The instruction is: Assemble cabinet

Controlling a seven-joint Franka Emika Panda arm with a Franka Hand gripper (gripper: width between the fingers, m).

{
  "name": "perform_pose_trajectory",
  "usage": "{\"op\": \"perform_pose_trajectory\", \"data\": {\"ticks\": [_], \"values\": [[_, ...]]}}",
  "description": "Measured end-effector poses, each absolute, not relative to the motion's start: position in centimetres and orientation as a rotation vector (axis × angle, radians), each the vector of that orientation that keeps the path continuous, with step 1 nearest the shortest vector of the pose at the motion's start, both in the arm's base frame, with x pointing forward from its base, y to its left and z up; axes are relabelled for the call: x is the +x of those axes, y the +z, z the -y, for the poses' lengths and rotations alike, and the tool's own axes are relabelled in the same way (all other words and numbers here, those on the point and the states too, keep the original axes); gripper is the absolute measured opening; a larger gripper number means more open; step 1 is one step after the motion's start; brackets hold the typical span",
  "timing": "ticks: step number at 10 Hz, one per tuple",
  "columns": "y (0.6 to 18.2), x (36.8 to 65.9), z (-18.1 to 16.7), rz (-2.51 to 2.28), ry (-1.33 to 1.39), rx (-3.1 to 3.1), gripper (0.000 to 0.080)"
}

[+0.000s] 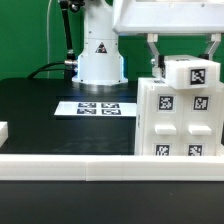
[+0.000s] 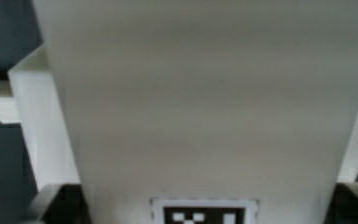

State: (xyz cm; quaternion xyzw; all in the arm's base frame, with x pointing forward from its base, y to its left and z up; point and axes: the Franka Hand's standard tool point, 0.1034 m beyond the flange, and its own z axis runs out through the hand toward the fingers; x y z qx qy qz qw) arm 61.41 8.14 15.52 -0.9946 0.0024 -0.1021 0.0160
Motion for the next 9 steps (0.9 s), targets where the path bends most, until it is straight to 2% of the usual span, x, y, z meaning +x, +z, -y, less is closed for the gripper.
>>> {"op": "perform_pose_trajectory", "data": {"ticks": [9], "values": [[15.89,60.91,-7.45,-1.039,-0.248,-2.861,0.0556]]}}
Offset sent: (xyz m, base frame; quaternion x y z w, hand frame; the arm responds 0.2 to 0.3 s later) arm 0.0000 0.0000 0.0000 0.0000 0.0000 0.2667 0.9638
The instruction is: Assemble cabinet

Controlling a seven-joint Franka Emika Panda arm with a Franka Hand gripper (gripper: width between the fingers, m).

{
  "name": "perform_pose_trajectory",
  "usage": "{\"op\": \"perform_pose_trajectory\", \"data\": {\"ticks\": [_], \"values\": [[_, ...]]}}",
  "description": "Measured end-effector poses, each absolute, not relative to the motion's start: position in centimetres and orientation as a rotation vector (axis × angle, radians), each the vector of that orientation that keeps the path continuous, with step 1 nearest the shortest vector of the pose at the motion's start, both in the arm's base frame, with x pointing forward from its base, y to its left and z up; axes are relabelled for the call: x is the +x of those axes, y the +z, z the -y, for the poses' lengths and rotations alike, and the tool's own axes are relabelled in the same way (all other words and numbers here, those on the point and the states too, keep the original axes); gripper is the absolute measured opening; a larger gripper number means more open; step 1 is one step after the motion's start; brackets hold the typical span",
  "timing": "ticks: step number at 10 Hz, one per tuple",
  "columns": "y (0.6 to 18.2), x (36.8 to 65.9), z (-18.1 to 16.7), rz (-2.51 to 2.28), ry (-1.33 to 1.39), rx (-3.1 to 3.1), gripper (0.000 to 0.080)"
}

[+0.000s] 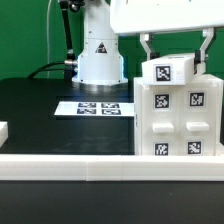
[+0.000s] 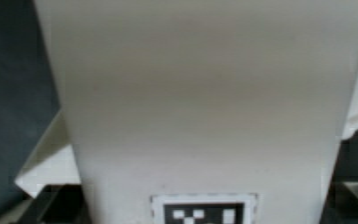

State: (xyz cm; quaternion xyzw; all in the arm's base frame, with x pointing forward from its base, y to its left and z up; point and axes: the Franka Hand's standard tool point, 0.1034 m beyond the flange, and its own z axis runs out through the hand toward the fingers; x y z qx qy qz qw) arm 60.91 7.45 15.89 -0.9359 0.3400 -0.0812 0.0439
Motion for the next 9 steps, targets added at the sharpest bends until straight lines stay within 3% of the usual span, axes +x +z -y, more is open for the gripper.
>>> {"op": "perform_pose_trajectory", "data": {"ticks": [9], "values": [[15.6,59.6,-8.8,-2.132,-0.077,-2.042,0.0556]]}}
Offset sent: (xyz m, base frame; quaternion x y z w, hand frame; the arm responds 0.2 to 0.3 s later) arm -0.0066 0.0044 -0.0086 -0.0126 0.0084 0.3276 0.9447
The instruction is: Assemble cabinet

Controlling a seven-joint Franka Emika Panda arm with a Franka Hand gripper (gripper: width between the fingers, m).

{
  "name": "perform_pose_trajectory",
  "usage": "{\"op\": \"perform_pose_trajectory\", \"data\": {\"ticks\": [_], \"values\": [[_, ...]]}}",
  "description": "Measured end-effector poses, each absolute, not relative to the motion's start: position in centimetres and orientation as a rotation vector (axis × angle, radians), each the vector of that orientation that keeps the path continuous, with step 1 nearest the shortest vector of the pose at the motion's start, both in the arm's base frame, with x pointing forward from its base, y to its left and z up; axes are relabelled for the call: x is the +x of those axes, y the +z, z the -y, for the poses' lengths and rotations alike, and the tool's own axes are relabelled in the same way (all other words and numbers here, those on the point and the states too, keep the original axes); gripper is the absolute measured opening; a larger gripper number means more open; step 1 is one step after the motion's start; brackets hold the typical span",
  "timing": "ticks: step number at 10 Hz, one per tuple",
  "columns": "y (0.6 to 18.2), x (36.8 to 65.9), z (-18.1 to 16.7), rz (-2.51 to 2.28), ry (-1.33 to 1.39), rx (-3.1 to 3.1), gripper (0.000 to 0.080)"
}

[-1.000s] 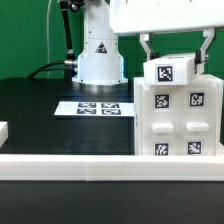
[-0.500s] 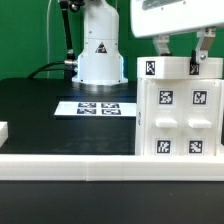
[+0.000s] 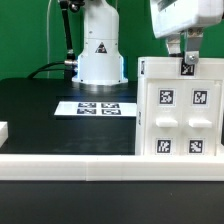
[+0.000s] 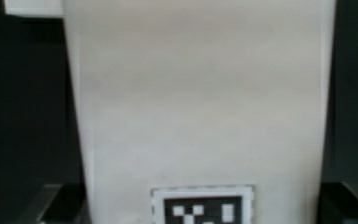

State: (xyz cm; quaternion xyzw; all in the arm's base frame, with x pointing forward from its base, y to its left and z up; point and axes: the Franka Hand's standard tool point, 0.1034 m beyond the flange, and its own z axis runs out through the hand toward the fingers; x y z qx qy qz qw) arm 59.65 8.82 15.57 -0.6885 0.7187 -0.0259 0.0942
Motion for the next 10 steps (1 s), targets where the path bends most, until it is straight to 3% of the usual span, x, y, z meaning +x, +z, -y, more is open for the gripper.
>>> {"op": "perform_pose_trajectory", "data": {"ticks": [3,5,6,10], "values": [[15.51,59.61,-8.83,-2.23,-0.047,-1.921,0.0556],[15.47,59.59,-8.95,-2.219,-0.045,-1.932,0.0758],[15.46,59.58,-8.97,-2.216,-0.045,-1.935,0.0787],[15.45,59.56,-9.12,-2.198,-0.046,-1.955,0.0797]]}}
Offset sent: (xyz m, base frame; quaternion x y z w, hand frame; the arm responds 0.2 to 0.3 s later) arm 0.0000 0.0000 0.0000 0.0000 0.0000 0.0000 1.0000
